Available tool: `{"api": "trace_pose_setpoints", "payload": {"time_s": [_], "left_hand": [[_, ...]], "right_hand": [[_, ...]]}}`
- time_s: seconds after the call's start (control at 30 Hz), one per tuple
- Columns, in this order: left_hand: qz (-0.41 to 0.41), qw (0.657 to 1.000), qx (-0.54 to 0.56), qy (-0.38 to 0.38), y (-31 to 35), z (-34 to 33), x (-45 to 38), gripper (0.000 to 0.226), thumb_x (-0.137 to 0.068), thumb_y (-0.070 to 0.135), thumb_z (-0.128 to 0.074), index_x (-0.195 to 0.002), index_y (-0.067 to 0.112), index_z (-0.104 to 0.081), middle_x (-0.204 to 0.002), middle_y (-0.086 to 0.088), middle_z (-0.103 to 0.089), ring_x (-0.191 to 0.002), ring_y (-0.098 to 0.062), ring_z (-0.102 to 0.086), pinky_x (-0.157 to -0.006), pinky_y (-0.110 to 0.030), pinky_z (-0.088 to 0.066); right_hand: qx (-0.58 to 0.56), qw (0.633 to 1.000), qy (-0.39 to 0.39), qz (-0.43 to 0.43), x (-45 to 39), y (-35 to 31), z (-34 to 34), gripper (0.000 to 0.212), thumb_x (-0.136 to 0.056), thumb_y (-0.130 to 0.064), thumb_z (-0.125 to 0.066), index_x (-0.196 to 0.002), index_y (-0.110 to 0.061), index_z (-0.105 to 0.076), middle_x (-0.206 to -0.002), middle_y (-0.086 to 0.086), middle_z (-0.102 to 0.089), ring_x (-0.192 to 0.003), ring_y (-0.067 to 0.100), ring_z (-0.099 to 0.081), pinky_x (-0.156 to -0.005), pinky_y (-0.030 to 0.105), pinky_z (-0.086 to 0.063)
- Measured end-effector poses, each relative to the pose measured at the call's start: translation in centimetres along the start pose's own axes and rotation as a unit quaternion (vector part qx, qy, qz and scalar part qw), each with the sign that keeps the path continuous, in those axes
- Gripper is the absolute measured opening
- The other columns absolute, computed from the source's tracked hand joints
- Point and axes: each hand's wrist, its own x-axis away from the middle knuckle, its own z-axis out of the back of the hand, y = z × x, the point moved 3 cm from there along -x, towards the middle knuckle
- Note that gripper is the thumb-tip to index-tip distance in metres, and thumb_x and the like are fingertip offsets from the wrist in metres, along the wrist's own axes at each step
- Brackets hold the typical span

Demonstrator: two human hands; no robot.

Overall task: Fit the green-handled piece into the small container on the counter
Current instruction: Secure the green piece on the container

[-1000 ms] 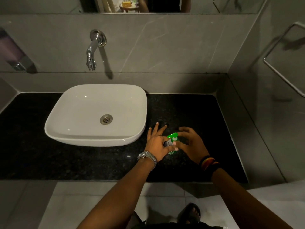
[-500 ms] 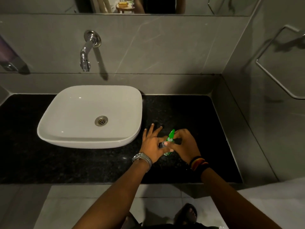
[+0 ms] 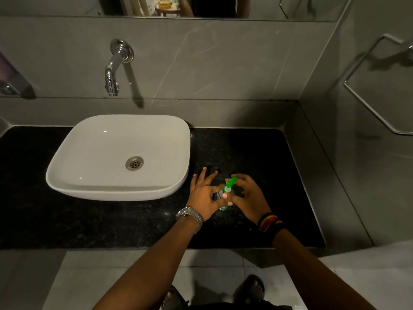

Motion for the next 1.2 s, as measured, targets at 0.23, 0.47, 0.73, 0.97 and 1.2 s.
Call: {"api": "trace_pose_setpoints", "payload": {"time_s": [0.23, 0.47, 0.73, 0.97, 1.2], "left_hand": [[-0.005, 1.0, 0.004, 0.02, 0.2, 0.0, 0.0, 0.053, -0.074, 0.067, -0.066, -0.119, 0.039, -0.071, -0.157, 0.001, -0.043, -0.155, -0.026, -0.007, -0.122, -0.047, 0.008], [-0.007, 1.0, -0.012, 0.016, 0.1, 0.2, -0.1, 0.05, -0.075, 0.062, -0.065, -0.118, 0.037, -0.072, -0.157, 0.002, -0.042, -0.155, -0.026, -0.006, -0.124, -0.054, 0.005], [0.003, 1.0, 0.005, -0.001, 0.1, 0.2, -0.1, 0.053, -0.072, 0.07, -0.069, -0.118, 0.043, -0.071, -0.159, 0.004, -0.039, -0.155, -0.024, -0.003, -0.123, -0.052, 0.009], [0.01, 1.0, 0.008, 0.002, 0.2, 0.2, 0.0, 0.053, -0.072, 0.069, -0.069, -0.117, 0.04, -0.072, -0.158, 0.004, -0.04, -0.155, -0.024, -0.004, -0.123, -0.052, 0.009], [0.014, 1.0, -0.014, -0.005, 0.4, 0.3, -0.1, 0.057, -0.074, 0.067, -0.071, -0.122, 0.035, -0.07, -0.158, 0.002, -0.04, -0.155, -0.026, -0.004, -0.123, -0.054, 0.007]], "right_hand": [[0.054, 0.997, 0.051, -0.011, 0.3, 0.3, -0.8, 0.034, -0.08, -0.027, -0.077, -0.107, -0.005, -0.075, -0.115, 0.003, -0.067, -0.116, 0.019, -0.052, -0.092, 0.008, -0.031], [0.03, 0.998, 0.028, -0.04, 0.6, -0.8, 0.2, 0.051, -0.074, -0.035, -0.082, -0.12, -0.019, -0.066, -0.133, 0.001, -0.054, -0.128, 0.021, -0.045, -0.101, 0.024, -0.033], [0.25, 0.961, -0.112, 0.024, -2.3, -4.9, 5.7, 0.024, -0.086, -0.044, -0.066, -0.105, -0.032, -0.074, -0.144, -0.008, -0.047, -0.142, 0.019, -0.03, -0.114, 0.041, -0.02], [0.079, 0.982, -0.13, -0.108, -1.5, -3.9, 3.9, 0.038, -0.081, -0.033, -0.074, -0.054, -0.01, -0.061, -0.063, 0.008, -0.059, -0.066, 0.018, -0.057, -0.082, 0.049, -0.054], [-0.119, 0.963, -0.046, -0.237, 0.3, -3.5, 2.3, 0.027, -0.084, -0.022, -0.076, -0.088, 0.004, -0.078, -0.096, 0.023, -0.075, -0.09, 0.026, -0.071, -0.086, 0.035, -0.053]]}}
